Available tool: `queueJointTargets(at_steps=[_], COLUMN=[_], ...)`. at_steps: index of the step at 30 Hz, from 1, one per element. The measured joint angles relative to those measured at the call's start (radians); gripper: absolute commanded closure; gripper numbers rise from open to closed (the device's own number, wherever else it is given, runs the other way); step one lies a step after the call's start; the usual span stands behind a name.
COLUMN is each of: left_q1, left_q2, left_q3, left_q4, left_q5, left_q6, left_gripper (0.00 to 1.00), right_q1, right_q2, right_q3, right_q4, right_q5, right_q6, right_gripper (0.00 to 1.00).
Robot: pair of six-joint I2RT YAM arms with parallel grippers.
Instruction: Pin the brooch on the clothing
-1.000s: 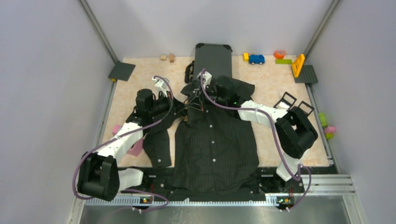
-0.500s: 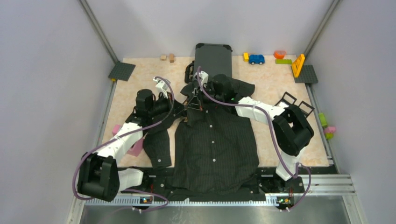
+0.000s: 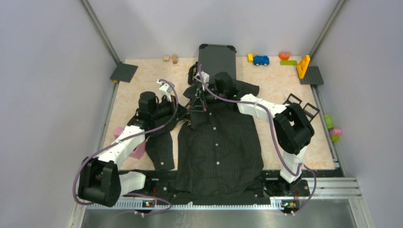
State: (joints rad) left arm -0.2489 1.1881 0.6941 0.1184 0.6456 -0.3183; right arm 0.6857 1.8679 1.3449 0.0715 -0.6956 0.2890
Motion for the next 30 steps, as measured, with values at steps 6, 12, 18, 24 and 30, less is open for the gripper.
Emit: queueJointTargets(at_steps=[6, 12, 18, 24, 30], left_q1=[-0.013, -0.018, -0.033, -0.056, -0.069], left_q2=[-0.002, -0.002, -0.008, -0.023, -0.024], left_q3=[0.000, 0.000, 0.000, 0.000, 0.000], left_q4=[-0.006, -0.007, -0.016, -0.051, -0.058], left_q5=[-0.011, -0.026, -0.065, -0.160, -0.202], left_q6=[0.011, 0.022, 0.031, 0.017, -0.038], left_gripper=[1.00, 1.00, 1.00, 1.00, 1.00], right_q1=[-0.021, -0.034, -0.041, -0.041, -0.041], right_q2=[0.018, 0.046, 0.052, 0.050, 0.018], right_q3=[0.023, 0.064, 0.061, 0.008, -0.047], right_q4=[-0.035, -0.082, -0.069, 0.024, 0.085], right_q5=[-0.041, -0.061, -0.070, -0.068, -0.051], right_q6=[0.042, 0.079, 0.120, 0.134, 0.131], right_gripper=[1.00, 1.00, 1.00, 1.00, 0.93])
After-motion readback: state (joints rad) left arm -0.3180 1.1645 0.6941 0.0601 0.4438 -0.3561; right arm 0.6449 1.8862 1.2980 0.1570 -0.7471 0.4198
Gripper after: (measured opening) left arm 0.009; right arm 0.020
